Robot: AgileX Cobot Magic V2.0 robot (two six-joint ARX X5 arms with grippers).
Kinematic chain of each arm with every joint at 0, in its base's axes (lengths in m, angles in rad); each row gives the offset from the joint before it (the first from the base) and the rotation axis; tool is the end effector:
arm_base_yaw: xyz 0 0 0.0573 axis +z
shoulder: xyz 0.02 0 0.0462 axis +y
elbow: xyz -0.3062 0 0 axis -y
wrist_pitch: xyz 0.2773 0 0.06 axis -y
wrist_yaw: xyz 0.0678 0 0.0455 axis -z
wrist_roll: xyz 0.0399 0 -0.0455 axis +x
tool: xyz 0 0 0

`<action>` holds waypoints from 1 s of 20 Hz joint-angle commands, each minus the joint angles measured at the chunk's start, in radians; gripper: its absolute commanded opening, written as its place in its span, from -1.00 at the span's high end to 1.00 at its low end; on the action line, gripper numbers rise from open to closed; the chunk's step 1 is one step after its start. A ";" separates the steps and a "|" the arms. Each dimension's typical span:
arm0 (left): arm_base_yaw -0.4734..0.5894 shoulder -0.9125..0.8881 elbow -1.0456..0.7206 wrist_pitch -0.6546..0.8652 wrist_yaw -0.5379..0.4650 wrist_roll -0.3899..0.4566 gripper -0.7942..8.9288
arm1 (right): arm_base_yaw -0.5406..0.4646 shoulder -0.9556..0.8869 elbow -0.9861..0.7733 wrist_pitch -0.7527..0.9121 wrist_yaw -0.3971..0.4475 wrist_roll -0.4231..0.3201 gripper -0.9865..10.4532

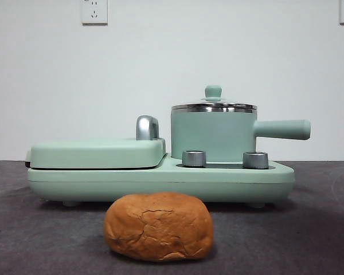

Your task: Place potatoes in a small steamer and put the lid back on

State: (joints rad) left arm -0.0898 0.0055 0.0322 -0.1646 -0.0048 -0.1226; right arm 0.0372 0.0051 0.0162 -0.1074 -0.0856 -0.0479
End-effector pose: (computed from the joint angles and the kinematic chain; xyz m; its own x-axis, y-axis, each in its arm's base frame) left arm 0.0957 -0.0084 0.1578 0.9869 -0.0840 -0.1375 0.0676 0.9904 -0.1205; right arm 0.0973 0.0070 0.1578 0.9879 0.1223 -0.0958 -0.1266 0.9912 -0.0394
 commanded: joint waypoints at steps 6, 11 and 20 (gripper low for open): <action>0.000 -0.001 -0.016 0.047 -0.003 -0.063 0.82 | -0.002 -0.002 -0.003 0.043 0.041 0.029 0.79; 0.000 -0.001 -0.016 0.149 -0.003 -0.276 0.82 | -0.002 -0.002 -0.003 0.064 0.042 0.195 0.80; 0.000 0.000 0.000 0.447 -0.003 -0.332 0.82 | -0.002 -0.002 0.008 0.375 0.033 0.372 0.80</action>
State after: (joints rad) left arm -0.0898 0.0055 0.0330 0.2676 -0.0048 -0.4564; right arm 0.0372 0.0051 0.0166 0.2321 -0.0521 0.2882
